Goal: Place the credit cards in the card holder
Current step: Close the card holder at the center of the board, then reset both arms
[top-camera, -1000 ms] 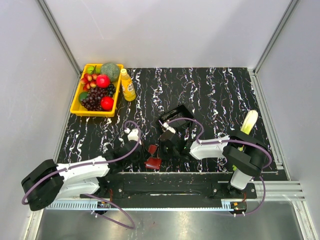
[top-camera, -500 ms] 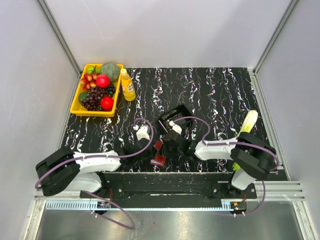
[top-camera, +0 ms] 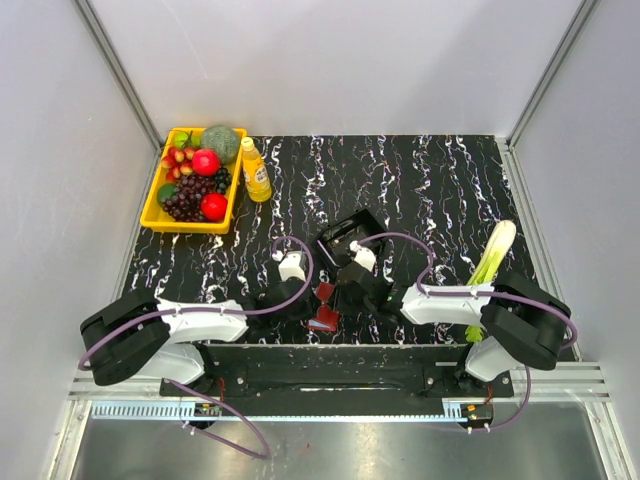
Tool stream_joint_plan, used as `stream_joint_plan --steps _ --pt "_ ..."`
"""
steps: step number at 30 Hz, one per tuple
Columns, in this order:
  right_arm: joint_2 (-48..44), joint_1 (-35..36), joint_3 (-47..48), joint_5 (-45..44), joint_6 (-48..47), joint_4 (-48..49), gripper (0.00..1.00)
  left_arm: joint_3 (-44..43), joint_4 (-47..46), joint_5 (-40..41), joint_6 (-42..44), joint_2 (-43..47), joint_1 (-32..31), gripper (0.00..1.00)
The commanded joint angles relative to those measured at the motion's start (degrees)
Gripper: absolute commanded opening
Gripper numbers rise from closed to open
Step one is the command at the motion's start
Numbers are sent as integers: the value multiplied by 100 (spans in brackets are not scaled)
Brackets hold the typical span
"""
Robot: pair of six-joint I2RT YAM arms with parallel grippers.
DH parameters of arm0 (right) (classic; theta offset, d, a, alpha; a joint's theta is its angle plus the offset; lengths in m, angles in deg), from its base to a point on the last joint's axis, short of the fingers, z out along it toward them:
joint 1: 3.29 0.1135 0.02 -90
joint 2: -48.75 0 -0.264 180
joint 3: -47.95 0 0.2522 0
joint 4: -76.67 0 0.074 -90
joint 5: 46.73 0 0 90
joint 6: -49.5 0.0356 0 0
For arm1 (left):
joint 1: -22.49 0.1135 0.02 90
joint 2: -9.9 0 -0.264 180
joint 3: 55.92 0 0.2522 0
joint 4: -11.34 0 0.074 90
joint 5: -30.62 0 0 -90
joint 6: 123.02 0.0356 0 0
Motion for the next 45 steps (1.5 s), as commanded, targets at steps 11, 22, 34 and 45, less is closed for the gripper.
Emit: stream_joint_plan --steps 11,22,34,45 --pt "450 -134 298 230 -199 285 20 74 1186 -508 57 -472 -123 0" --pt "881 -161 535 72 -330 -198 0 13 1204 -587 109 -560 -123 0" --pt "1470 -134 755 20 -374 -1007 0 -181 1221 -763 250 -886 -158 0" --pt "313 -213 632 -86 -875 -656 34 -663 2239 -140 539 237 -123 53"
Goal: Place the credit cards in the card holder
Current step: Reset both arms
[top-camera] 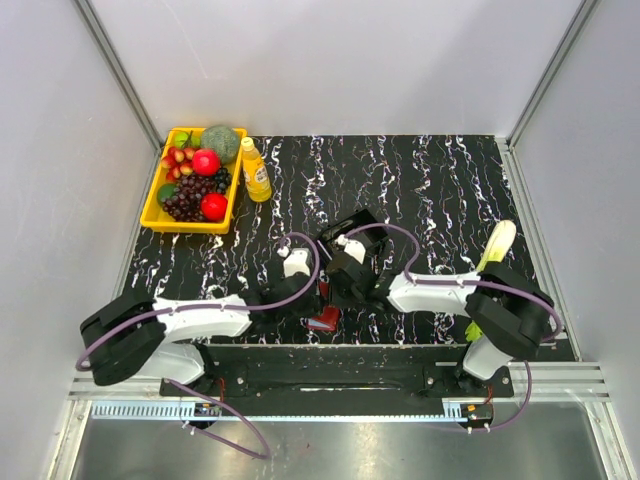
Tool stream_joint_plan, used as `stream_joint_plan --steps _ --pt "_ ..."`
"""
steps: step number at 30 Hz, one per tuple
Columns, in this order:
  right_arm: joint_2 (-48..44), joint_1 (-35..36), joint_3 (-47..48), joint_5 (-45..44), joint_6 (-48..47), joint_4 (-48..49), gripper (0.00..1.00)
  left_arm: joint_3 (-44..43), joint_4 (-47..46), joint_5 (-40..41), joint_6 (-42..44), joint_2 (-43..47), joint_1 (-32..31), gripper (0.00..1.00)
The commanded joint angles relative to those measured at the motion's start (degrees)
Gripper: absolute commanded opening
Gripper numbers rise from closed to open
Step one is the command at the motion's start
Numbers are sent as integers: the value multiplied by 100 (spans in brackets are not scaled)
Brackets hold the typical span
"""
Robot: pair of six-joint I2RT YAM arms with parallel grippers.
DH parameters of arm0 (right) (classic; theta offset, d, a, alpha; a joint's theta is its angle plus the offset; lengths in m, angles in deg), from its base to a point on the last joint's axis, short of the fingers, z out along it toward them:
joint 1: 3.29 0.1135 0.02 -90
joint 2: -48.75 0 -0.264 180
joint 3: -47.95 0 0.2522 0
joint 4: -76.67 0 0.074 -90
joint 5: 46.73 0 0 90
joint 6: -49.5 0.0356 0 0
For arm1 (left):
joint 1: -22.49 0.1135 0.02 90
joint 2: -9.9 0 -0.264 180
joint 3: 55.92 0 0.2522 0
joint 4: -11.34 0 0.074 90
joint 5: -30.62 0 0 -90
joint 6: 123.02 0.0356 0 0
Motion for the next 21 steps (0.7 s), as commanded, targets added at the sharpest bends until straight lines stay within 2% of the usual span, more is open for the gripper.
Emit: stream_joint_plan --steps 1,2,4,5,10,13,15,19,21 --pt "-589 -93 -216 -422 -471 66 44 -340 1759 -2 411 479 -92 79" --pt "-861 -128 -207 -598 -577 22 48 -481 1883 139 507 698 -75 99" --pt "-1336 -225 -242 -801 -858 -23 63 -719 2051 403 657 1076 22 99" --pt "-1582 -295 -277 -880 -946 -49 67 -763 2051 447 745 1235 135 99" --pt "-2882 -726 -734 -994 -1044 -338 69 -834 2069 -53 1096 1859 1119 99" --pt "-3578 -962 -1033 -1354 -974 -724 76 -790 2086 -106 1246 2211 1559 99" --pt "-3965 -1383 -1095 -1373 -1017 -1128 85 -921 2253 -115 1308 2274 1735 99" --pt "-4449 -2508 -1261 -944 -1429 -1464 93 -1036 2500 403 1369 2230 1780 99" --pt "-4572 -3245 -1332 -532 -1631 -1473 97 -1001 2456 395 1405 2177 1876 99"
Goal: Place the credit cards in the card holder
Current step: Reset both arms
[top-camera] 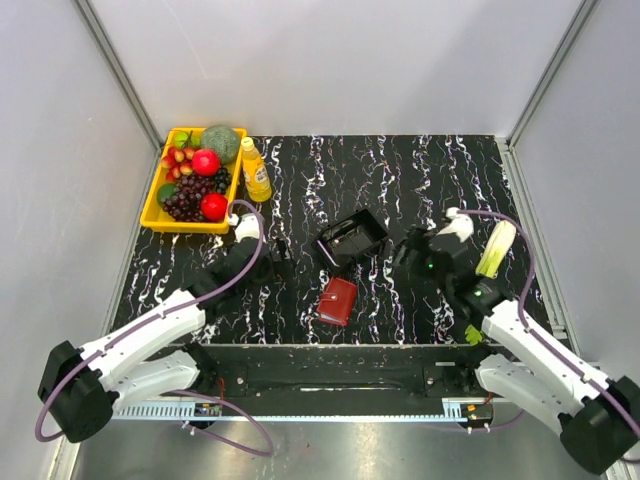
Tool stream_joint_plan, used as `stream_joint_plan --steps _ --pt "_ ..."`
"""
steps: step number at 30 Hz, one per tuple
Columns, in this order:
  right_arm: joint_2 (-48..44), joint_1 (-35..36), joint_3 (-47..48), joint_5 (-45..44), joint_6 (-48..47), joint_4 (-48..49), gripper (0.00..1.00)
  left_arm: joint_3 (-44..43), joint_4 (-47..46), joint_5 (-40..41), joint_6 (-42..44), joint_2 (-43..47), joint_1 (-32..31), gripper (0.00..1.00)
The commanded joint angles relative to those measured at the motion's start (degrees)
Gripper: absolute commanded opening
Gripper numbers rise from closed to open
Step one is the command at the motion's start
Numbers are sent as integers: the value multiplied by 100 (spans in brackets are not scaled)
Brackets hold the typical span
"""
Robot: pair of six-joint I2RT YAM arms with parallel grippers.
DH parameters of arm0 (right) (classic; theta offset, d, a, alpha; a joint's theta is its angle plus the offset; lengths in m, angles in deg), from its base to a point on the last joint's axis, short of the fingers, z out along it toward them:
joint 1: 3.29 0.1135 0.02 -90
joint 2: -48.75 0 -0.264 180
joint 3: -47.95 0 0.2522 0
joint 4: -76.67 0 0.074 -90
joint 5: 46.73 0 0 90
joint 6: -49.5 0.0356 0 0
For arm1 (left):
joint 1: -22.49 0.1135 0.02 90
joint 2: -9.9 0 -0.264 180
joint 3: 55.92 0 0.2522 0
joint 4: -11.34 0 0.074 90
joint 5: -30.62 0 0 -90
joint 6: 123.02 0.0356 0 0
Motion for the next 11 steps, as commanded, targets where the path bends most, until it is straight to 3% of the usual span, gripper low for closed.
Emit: stream_joint_plan --steps 1,5,11 --pt "-239 -1284 -104 685 -624 -382 99 -201 93 220 229 -87 191 99" --pt "112 -2340 98 1336 -1029 -382 99 -271 137 281 264 -228 324 99" --pt "517 -2711 300 1400 -1188 -225 99 -262 137 316 282 -281 517 99"
